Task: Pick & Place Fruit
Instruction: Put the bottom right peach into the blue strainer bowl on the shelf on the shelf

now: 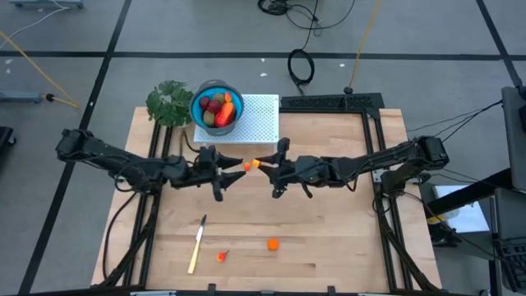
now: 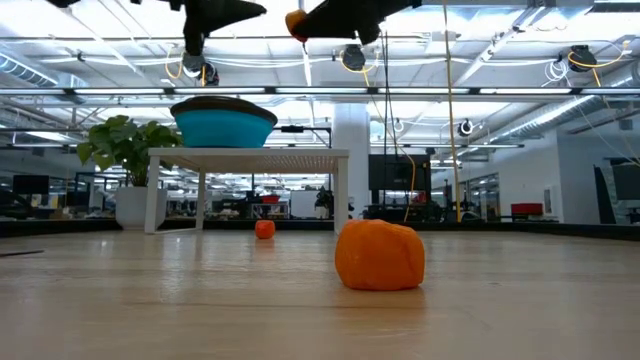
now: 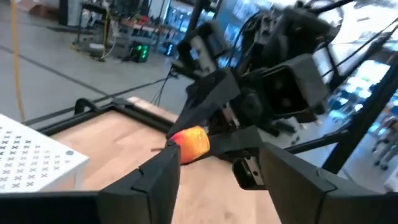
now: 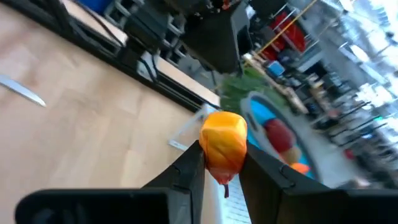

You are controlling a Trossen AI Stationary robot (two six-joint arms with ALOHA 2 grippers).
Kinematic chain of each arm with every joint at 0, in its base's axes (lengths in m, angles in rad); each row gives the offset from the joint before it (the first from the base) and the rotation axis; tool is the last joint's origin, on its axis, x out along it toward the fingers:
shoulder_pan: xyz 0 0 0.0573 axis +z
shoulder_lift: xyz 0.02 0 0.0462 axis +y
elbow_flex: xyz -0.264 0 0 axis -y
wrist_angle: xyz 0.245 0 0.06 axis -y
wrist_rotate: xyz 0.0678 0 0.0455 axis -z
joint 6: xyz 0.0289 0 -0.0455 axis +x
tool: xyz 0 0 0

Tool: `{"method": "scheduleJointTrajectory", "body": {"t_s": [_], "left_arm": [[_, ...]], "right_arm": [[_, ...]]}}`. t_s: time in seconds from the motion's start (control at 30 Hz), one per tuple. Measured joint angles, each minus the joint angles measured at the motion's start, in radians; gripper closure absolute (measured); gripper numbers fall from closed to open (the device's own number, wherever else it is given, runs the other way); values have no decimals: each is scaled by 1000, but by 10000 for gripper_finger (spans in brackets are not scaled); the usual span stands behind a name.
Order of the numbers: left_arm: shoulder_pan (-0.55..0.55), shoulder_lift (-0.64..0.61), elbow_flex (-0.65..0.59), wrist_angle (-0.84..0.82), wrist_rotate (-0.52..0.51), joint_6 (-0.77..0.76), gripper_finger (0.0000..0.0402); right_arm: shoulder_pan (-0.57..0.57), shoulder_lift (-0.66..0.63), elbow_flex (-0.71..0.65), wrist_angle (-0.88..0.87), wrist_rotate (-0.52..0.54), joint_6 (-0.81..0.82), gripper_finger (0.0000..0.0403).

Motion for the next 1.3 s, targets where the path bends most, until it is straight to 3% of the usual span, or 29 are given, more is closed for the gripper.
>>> {"method": "scheduleJointTrajectory", "body": {"t_s": [0.33,0.5,0.77,1.3], "left_arm": [[42,115,110,-57,-1,-4,167],[43,159,154,-84,-24,0,167],[43,173,215,-205,-127,2,167],[48,200,217,-180,-163,2,167]], "right_arm": [[28,0,0,19,33,-220,325],[28,0,0,19,41,-226,323],[28,0,0,20,162,-237,324],[25,1,2,62,166,-280,324]]}}
